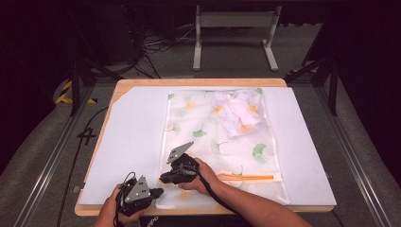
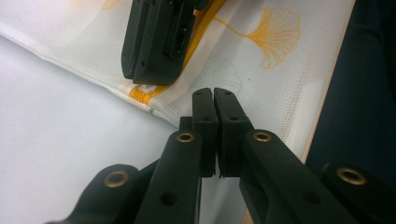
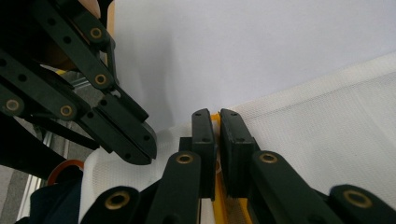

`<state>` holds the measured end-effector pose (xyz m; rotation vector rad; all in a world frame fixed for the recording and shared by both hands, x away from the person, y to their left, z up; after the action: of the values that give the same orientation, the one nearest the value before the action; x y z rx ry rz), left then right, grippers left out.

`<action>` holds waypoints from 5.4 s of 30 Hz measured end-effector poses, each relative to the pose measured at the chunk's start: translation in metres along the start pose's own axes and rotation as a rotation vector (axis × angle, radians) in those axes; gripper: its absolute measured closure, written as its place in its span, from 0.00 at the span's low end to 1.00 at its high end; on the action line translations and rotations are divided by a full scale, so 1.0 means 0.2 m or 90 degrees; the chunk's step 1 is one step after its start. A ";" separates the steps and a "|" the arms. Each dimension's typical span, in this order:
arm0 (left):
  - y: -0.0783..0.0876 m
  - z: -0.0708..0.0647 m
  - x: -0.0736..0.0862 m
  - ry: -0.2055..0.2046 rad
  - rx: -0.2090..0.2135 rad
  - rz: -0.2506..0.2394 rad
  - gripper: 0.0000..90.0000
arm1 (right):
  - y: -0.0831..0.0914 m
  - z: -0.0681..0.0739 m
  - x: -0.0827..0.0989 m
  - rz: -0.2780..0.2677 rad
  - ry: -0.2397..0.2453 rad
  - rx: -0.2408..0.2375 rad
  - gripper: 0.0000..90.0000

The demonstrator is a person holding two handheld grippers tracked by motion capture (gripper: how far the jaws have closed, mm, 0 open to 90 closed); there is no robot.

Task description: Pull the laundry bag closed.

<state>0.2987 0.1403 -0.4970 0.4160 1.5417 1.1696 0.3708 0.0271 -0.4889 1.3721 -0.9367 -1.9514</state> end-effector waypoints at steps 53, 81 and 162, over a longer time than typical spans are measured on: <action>-0.02 0.09 -0.01 0.017 0.003 0.002 1.00 | 0.01 0.02 0.03 0.012 0.023 0.039 0.96; -0.01 0.11 -0.03 0.048 0.004 -0.016 1.00 | 0.03 0.05 0.07 0.014 0.102 0.125 1.00; -0.05 0.11 -0.03 0.071 0.053 -0.024 1.00 | 0.00 0.05 0.05 0.016 0.166 0.190 0.97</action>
<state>0.3231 0.1409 -0.5000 0.3799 1.6916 1.1181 0.3574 0.0227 -0.4923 1.7229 -1.1423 -1.6095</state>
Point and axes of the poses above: each handheld gripper's, and its own axes: y roughly backward along the jaws, x roughly out of its underside, z roughly to its left, the point moved 6 cm from there along -y, roughly forward along the jaws, and after that the axes turned 13 degrees about z, right-handed, at the moved point
